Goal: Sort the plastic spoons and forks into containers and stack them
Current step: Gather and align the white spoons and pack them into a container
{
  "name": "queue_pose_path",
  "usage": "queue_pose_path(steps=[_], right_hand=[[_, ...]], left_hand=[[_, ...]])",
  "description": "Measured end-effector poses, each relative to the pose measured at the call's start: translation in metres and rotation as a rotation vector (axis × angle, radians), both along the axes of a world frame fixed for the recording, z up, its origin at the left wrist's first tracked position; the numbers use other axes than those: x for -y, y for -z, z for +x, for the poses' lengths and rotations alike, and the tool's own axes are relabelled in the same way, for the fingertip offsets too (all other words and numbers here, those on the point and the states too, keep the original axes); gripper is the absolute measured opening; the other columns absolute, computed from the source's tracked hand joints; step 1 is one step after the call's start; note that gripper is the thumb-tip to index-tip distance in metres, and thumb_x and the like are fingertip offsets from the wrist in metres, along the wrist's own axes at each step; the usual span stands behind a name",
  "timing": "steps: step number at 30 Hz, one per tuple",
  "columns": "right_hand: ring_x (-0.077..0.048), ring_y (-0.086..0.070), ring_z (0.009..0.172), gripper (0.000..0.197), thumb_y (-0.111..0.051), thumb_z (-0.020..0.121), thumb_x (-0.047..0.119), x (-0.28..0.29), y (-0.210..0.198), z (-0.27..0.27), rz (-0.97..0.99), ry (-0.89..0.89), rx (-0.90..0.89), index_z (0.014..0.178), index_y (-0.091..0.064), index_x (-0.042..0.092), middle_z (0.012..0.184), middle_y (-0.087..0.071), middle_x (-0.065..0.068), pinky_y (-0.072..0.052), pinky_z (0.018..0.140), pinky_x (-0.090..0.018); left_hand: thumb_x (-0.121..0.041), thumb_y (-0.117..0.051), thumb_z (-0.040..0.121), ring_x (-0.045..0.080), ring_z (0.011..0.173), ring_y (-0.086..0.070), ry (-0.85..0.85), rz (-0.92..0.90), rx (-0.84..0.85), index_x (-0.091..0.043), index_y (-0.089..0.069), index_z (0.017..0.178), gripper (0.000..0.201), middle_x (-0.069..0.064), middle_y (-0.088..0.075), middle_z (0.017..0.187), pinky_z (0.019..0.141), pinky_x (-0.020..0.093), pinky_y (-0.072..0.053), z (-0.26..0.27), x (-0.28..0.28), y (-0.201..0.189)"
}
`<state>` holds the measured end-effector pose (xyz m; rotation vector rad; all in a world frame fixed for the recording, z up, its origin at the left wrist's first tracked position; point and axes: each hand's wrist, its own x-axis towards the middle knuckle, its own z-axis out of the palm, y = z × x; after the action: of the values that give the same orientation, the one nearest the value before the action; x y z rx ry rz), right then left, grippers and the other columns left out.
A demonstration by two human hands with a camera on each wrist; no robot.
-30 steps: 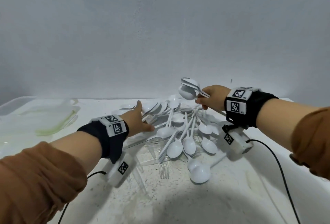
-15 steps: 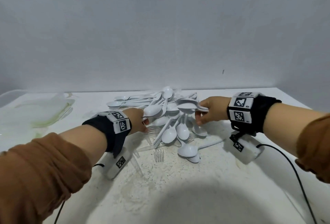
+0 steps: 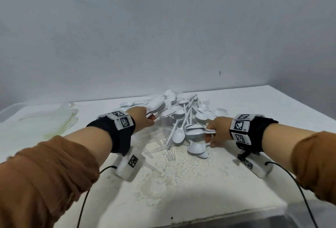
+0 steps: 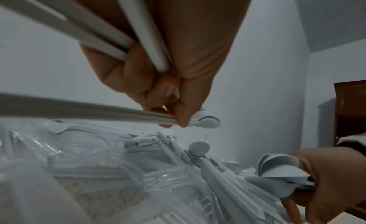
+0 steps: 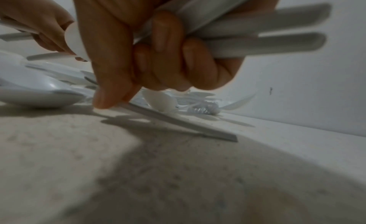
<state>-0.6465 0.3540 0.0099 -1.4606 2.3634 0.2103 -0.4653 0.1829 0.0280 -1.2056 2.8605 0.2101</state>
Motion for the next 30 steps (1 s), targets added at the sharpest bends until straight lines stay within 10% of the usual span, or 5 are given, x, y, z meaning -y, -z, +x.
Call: queue_pose_path(steps=[10, 15, 24, 30], right_hand=[[-0.013, -0.053, 0.083, 0.017, -0.068, 0.081, 0.028, -0.012, -0.010, 0.012, -0.142, 0.096, 0.005, 0.097, -0.064, 0.023, 0.090, -0.060, 0.005, -0.041, 0.075, -0.022], [-0.010, -0.051, 0.069, 0.016, -0.064, 0.085, 0.029, -0.017, -0.025, 0.011, -0.245, 0.116, 0.011, 0.072, -0.054, 0.027, 0.072, -0.055, 0.009, -0.037, 0.060, -0.021], [-0.010, -0.046, 0.050, 0.030, -0.055, 0.089, 0.031, -0.001, -0.036, 0.015, -0.355, 0.135, 0.030, 0.060, -0.055, 0.022, 0.060, -0.055, 0.007, -0.040, 0.059, -0.024], [-0.005, -0.048, 0.051, 0.033, -0.061, 0.086, 0.039, 0.016, -0.048, 0.003, -0.461, 0.114, 0.117, 0.058, -0.057, 0.022, 0.054, -0.056, 0.011, -0.033, 0.052, -0.021]], left_hand=[[-0.041, -0.056, 0.087, 0.022, 0.087, -0.051, -0.018, 0.080, 0.042, -0.015, -0.047, 0.088, 0.027, 0.002, -0.053, 0.090, 0.075, 0.028, -0.040, 0.004, -0.001, 0.011], [-0.035, -0.054, 0.091, 0.020, 0.072, -0.046, -0.021, 0.073, -0.034, -0.014, -0.040, 0.065, 0.036, -0.001, -0.043, 0.066, 0.051, 0.022, -0.027, 0.014, -0.004, 0.000], [-0.037, -0.045, 0.096, 0.018, 0.089, -0.050, -0.072, 0.117, -0.162, -0.015, -0.069, 0.099, 0.033, 0.000, -0.059, 0.098, 0.078, 0.024, -0.031, 0.043, 0.003, -0.006], [-0.024, -0.037, 0.100, 0.010, 0.072, -0.048, -0.089, 0.207, -0.175, -0.015, -0.060, 0.106, 0.025, -0.007, -0.057, 0.084, 0.059, 0.012, -0.030, 0.033, 0.000, -0.002]])
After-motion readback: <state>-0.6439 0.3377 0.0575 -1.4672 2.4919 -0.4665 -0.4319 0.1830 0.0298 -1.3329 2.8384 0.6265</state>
